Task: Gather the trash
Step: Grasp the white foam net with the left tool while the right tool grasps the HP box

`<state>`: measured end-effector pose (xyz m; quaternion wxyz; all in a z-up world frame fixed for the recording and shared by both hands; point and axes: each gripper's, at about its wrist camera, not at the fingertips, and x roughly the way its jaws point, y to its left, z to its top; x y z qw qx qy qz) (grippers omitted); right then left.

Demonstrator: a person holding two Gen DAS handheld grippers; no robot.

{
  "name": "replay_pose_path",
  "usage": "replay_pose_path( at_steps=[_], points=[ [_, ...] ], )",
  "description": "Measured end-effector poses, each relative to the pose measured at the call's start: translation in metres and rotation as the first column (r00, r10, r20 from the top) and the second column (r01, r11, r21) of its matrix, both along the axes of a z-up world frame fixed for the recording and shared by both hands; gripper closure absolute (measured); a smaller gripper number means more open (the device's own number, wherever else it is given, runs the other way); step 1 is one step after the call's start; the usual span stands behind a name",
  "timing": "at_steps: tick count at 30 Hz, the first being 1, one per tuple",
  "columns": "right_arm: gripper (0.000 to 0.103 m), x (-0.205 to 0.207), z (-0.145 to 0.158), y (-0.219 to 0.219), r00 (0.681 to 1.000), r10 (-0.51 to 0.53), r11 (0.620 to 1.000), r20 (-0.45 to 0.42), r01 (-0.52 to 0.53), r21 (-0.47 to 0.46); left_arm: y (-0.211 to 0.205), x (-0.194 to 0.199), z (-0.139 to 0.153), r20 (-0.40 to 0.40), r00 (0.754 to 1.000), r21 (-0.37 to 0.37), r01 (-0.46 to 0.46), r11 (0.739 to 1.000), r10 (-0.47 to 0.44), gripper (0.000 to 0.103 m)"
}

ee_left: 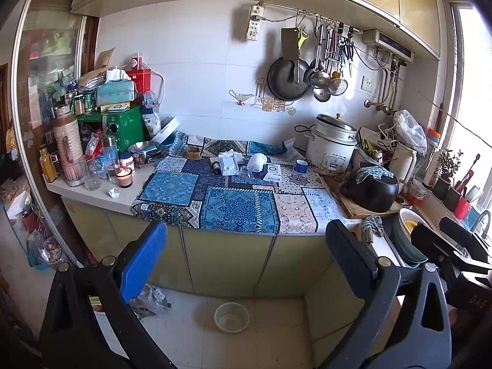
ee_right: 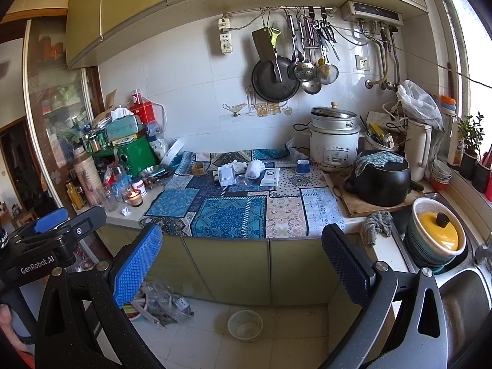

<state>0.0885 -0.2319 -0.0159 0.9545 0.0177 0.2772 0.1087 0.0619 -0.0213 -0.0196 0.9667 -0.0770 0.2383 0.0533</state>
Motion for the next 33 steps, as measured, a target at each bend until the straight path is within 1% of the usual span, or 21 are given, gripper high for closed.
replay_pose_path(
  at_steps=[4,9,13,18,22,27,31,33],
  points=[
    [0.000,0.030,-0.008,-0.006,1.000,-0.016,1.000,-0.022,0.016,0.003,0.006,0.036,-0.006,-0.007,1.000,-0.012,-0.003,1.000,0.003,0.000],
    [0.000,0.075,-0.023,-0.010,0.998,-0.058,0.998,-0.037,0.058,-0.002,0.020,0.093,-0.017,-0.020,1.000,0.005,-0.006,1.000,0.006,0.000],
    [0.000,0.118,-0.032,-0.008,0.994,-0.100,0.995,-0.047,0.100,-0.015,0.037,0.147,-0.023,-0.023,1.000,-0.002,0.012,1.000,-0.012,0.000],
    [0.000,0.178,-0.044,0.001,0.988,-0.125,0.992,-0.087,0.123,-0.031,0.062,0.221,-0.024,-0.032,0.999,-0.014,0.022,1.000,-0.023,0.000],
    [0.000,0.223,-0.055,0.006,0.983,-0.160,0.986,-0.087,0.156,-0.052,0.079,0.276,-0.031,-0.021,0.999,-0.023,0.025,0.999,-0.025,0.000],
    [0.000,0.287,-0.077,0.008,0.974,-0.177,0.983,-0.142,0.166,-0.082,0.086,0.348,-0.056,-0.106,0.994,0.006,0.014,1.000,-0.013,0.000],
    [0.000,0.345,-0.102,0.008,0.966,-0.165,0.984,-0.201,0.149,-0.093,0.089,0.401,-0.090,-0.188,0.982,0.012,0.001,1.000,0.001,0.000],
    [0.000,0.376,-0.120,0.008,0.959,-0.143,0.988,-0.244,0.122,-0.096,0.089,0.426,-0.108,-0.227,0.973,0.021,-0.028,0.999,0.032,0.003]
  ],
)
